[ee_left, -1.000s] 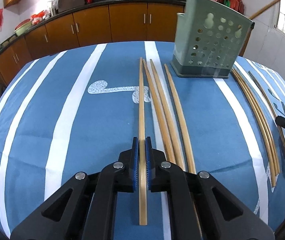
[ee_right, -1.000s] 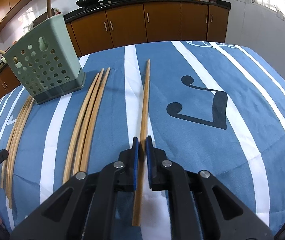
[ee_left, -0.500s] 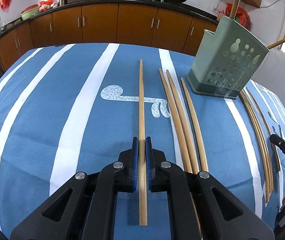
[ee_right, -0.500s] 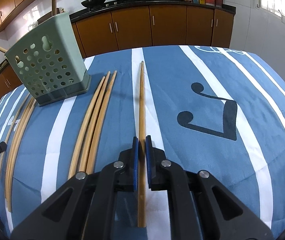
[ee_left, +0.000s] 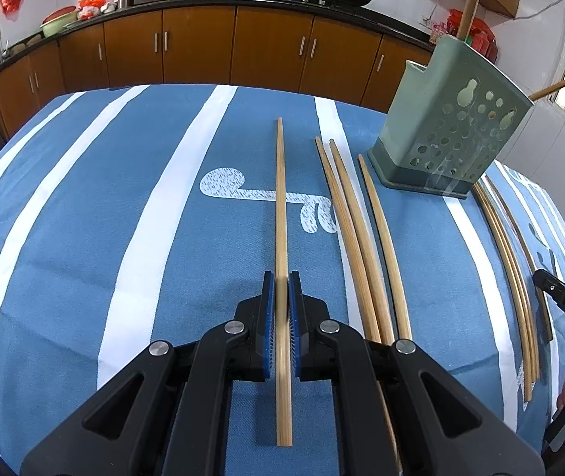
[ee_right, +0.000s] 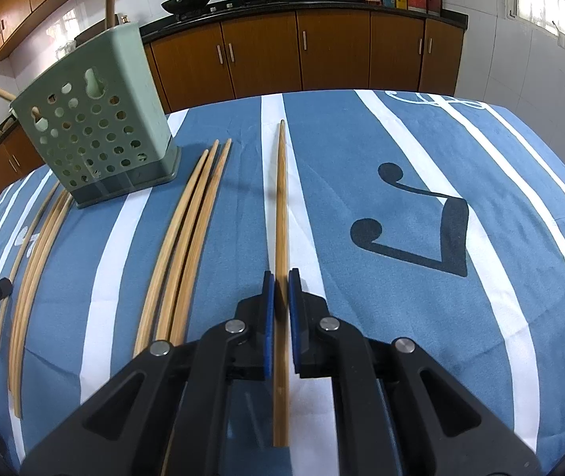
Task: Organize utensils
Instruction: 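Raise both held chopsticks upright and move them above the green holder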
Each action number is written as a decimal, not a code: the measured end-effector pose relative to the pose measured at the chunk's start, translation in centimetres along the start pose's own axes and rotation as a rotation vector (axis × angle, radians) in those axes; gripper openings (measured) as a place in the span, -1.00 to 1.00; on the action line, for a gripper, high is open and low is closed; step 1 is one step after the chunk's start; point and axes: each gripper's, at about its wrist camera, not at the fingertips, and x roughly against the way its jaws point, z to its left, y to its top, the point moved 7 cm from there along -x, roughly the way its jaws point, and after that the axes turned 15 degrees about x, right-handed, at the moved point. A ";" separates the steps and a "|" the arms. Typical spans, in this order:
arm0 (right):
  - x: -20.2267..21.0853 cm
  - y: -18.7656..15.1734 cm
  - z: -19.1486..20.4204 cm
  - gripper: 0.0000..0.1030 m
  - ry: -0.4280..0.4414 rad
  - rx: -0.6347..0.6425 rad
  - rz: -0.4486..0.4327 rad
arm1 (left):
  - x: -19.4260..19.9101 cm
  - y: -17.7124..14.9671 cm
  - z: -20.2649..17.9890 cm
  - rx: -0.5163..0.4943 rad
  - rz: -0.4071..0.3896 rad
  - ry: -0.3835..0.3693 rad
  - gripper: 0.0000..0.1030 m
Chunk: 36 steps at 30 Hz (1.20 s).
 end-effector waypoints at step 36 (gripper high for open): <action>9.1 3.8 -1.8 -0.84 0.005 -0.041 -0.229 | 8.2 4.0 -1.0 -0.017 -0.173 -0.036 -0.86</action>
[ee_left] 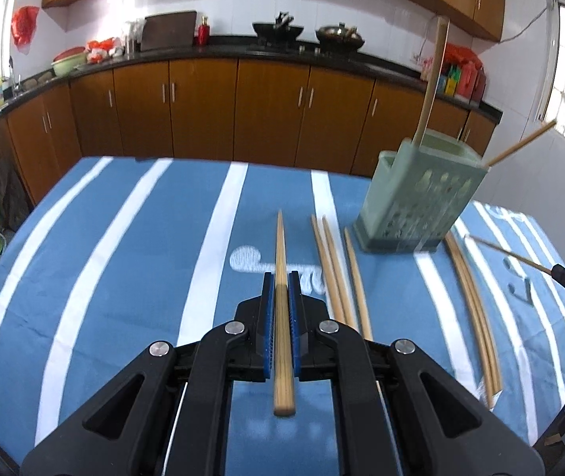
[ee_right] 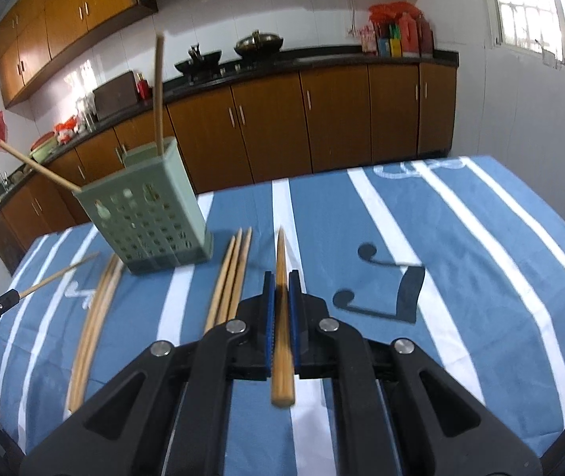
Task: Organize utensils
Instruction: 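Raise both held chopsticks upright and move them above the green holder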
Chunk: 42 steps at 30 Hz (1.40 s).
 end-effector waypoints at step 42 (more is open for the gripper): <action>12.8 16.4 3.8 -0.85 0.198 0.035 -0.434 | 10.7 11.7 -11.5 -0.011 -0.341 -0.316 -0.86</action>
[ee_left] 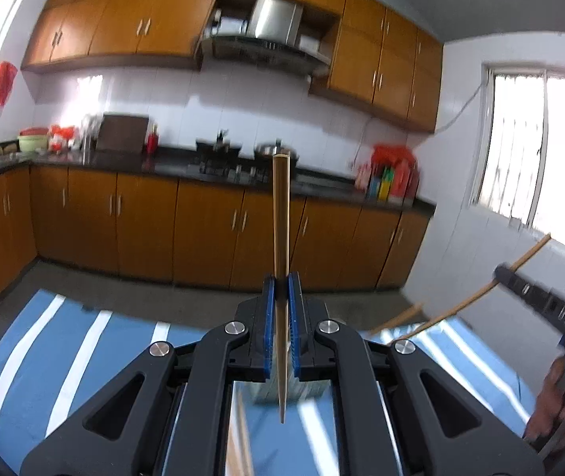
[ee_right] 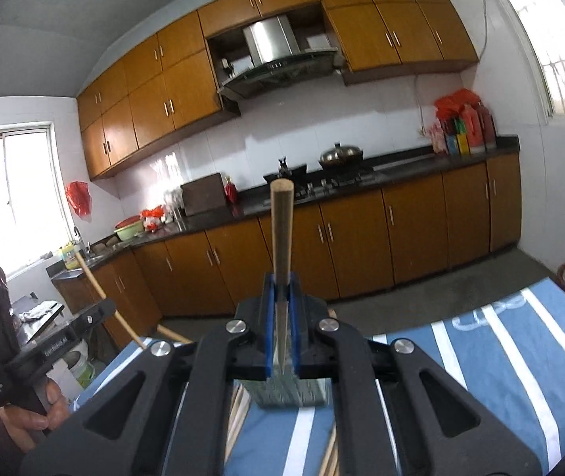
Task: Organize utensils
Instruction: 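Raise both held chopsticks upright and move them above the green holder, then open the left tool into the holder while the right tool releases its chopstick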
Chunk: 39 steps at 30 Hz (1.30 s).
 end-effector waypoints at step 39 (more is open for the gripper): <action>-7.6 -3.9 -0.1 -0.69 -0.031 0.024 0.143 | -6.7 -1.3 1.3 0.087 -0.005 0.085 -0.85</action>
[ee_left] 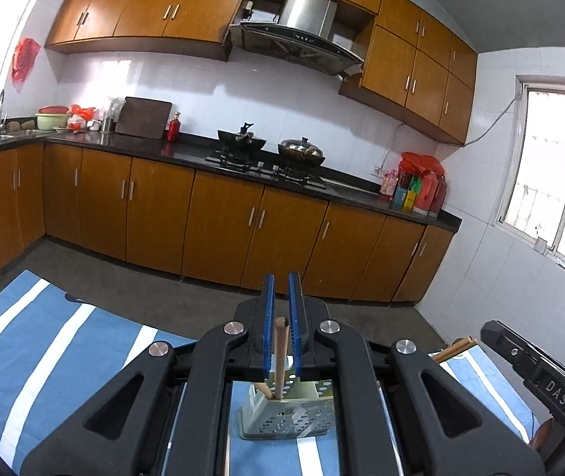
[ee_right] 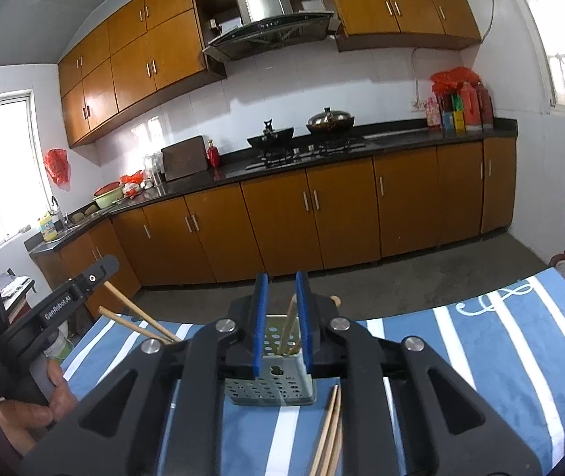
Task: Organize utensils
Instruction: 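Open the left tool into the holder while the right tool releases its chopstick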
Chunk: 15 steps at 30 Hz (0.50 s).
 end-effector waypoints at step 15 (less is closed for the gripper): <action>1.5 -14.3 -4.0 -0.66 -0.076 -0.122 0.260 | 4.1 -6.8 7.8 -0.068 0.123 0.144 -0.85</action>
